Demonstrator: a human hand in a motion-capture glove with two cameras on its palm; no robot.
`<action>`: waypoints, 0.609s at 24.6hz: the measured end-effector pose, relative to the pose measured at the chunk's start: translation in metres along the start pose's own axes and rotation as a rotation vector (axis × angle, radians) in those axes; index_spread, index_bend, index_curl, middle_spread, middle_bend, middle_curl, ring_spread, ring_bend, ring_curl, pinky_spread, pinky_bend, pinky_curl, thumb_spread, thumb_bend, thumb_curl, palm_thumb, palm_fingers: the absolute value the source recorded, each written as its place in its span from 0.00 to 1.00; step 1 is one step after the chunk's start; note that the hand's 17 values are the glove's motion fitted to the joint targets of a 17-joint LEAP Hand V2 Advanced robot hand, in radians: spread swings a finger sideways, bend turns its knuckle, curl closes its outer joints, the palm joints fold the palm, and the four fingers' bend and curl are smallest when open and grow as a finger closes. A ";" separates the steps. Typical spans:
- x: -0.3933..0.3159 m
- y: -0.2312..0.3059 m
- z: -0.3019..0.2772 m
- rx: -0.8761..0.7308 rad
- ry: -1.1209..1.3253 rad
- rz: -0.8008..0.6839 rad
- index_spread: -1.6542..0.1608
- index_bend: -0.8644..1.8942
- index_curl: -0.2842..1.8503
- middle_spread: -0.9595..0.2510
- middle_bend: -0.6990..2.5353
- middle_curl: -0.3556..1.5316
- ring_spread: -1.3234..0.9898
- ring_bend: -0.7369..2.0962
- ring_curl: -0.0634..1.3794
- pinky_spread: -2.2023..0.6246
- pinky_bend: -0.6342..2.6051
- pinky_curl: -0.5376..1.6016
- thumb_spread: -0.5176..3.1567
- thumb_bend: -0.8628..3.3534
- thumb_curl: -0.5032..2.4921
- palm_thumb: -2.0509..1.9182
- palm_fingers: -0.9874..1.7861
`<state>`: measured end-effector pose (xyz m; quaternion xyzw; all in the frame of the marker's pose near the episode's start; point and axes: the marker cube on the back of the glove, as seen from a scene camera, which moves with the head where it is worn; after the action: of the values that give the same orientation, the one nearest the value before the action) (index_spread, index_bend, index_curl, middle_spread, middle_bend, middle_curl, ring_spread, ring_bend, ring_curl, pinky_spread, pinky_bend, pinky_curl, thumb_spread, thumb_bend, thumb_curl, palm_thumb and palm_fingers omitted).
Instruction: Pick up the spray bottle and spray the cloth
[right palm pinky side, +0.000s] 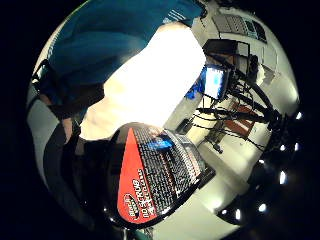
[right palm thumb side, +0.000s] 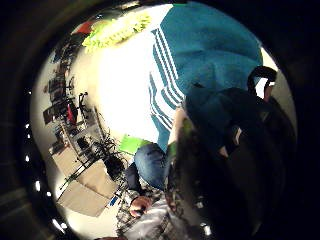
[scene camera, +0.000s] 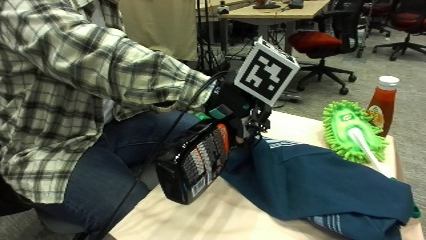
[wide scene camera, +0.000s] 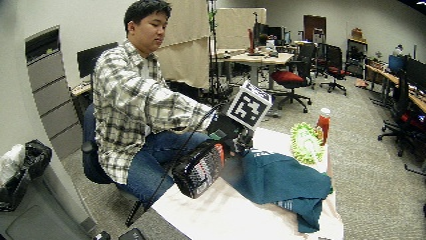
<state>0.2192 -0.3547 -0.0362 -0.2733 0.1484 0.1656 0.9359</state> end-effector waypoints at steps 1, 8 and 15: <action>-0.001 0.000 0.001 -0.004 0.011 -0.006 0.79 0.47 0.41 0.69 0.42 0.47 0.48 0.47 0.38 0.72 0.31 0.45 0.16 0.20 0.43 0.78 0.84; -0.006 0.001 0.000 0.001 -0.032 -0.018 0.79 0.47 0.41 0.69 0.42 0.47 0.48 0.47 0.39 0.72 0.31 0.45 0.16 0.20 0.43 0.78 0.84; 0.002 0.014 -0.022 0.081 -0.392 -0.102 0.79 0.47 0.41 0.69 0.42 0.47 0.48 0.47 0.38 0.72 0.31 0.45 0.16 0.20 0.43 0.78 0.84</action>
<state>0.2118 -0.3556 -0.0610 -0.2052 -0.0442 0.1619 0.9642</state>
